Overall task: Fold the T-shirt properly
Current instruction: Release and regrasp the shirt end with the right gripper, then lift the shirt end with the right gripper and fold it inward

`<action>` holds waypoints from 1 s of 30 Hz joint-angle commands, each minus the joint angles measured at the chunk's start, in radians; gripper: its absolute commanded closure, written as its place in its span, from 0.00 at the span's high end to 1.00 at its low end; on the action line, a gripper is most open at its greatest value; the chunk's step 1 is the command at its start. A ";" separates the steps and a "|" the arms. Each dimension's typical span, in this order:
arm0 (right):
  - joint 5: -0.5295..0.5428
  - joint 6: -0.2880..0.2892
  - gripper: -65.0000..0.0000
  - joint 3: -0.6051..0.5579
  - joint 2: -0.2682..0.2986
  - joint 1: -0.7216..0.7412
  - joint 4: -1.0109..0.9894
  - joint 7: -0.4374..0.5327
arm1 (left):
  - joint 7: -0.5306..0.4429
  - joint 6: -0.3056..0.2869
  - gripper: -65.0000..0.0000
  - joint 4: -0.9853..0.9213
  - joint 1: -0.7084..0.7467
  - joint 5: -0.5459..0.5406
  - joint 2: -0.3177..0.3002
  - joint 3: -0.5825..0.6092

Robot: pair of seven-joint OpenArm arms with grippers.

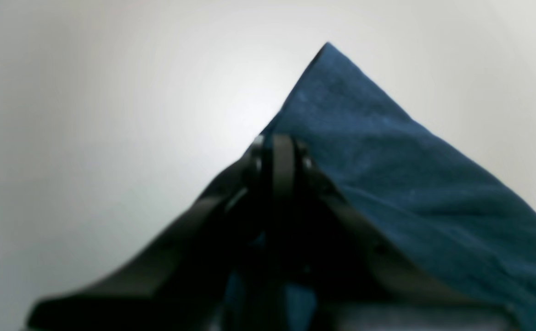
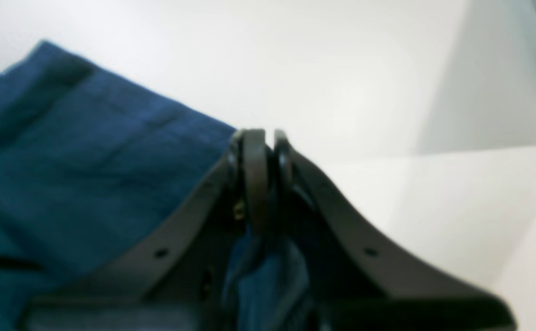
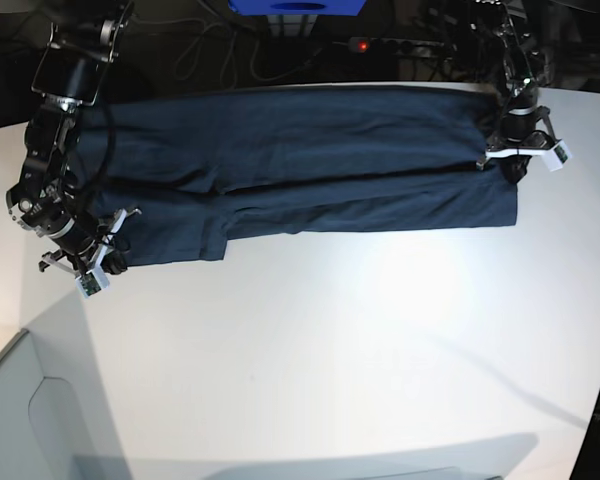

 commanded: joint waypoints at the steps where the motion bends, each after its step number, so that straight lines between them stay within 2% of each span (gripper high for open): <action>1: 0.014 0.003 0.00 0.001 0.014 0.011 0.028 0.020 | -0.017 -0.002 0.00 0.014 0.001 -0.002 -0.010 -0.004; 7: 0.016 0.003 0.00 0.006 0.013 -0.098 0.165 0.020 | -0.019 -0.002 0.00 0.014 0.001 -0.003 -0.010 -0.004; 18: 0.016 0.003 0.00 0.043 -0.092 -0.414 0.572 0.030 | -0.019 -0.002 0.00 0.016 -0.004 -0.006 -0.012 -0.004; 21: 0.016 0.003 0.00 0.054 -0.095 -0.460 0.631 0.030 | -0.019 -0.002 0.00 0.014 -0.015 -0.006 -0.013 -0.004; 27: 0.010 0.003 0.01 0.051 -0.092 -0.417 0.610 0.019 | -0.016 -0.002 0.00 0.017 -0.022 -0.008 -0.013 -0.004; 30: 0.008 0.003 0.09 0.049 -0.093 -0.341 0.564 -0.010 | -0.016 -0.002 0.00 0.017 -0.022 -0.008 -0.013 -0.004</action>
